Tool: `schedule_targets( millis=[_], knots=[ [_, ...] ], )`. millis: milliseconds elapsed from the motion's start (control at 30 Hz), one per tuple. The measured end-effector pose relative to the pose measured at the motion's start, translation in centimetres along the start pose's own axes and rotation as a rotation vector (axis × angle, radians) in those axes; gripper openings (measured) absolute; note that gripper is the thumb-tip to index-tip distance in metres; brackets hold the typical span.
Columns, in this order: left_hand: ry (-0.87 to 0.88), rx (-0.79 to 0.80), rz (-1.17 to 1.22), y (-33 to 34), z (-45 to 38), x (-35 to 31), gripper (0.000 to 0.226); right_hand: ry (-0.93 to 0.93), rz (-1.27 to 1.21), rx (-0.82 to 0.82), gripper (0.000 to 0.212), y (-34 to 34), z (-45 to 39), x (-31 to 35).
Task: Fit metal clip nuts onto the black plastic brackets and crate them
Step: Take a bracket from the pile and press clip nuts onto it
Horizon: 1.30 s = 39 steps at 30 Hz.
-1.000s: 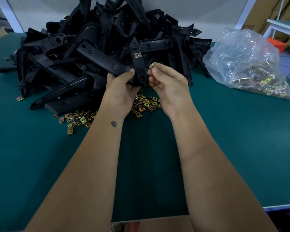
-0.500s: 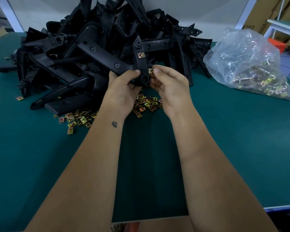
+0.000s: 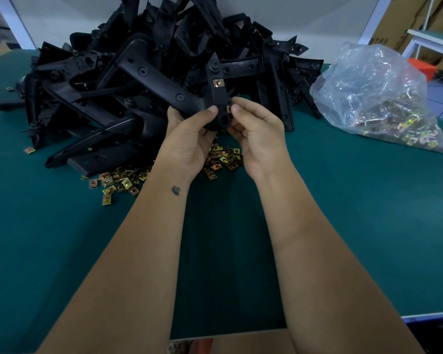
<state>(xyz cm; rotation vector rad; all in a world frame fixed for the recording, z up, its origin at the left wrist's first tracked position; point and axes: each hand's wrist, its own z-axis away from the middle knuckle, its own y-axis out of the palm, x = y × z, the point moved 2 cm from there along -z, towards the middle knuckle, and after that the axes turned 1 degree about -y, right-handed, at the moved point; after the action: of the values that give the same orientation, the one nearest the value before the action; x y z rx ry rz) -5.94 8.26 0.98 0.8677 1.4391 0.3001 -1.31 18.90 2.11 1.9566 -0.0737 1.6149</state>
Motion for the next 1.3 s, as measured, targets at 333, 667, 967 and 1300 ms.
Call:
schedule_targets(
  millis=[333,667,967,1300],
  knots=[
    [0.009,0.016,-0.164,0.0,0.3,0.3,0.054,-0.008,-0.020,-0.043,0.017,-0.2,-0.1,-0.1],
    [-0.011,-0.015,-0.180,-0.1,0.1,0.5,0.043,-0.042,0.061,-0.059,0.016,0.3,0.1,-0.5],
    [-0.059,-0.126,0.001,0.0,0.1,0.5,0.040,-0.306,0.630,-0.096,0.013,1.3,0.8,-0.6],
    [-0.091,-0.091,-0.040,0.5,0.4,0.3,0.041,-0.493,0.993,-0.069,0.032,1.3,1.5,-0.1]
  ],
)
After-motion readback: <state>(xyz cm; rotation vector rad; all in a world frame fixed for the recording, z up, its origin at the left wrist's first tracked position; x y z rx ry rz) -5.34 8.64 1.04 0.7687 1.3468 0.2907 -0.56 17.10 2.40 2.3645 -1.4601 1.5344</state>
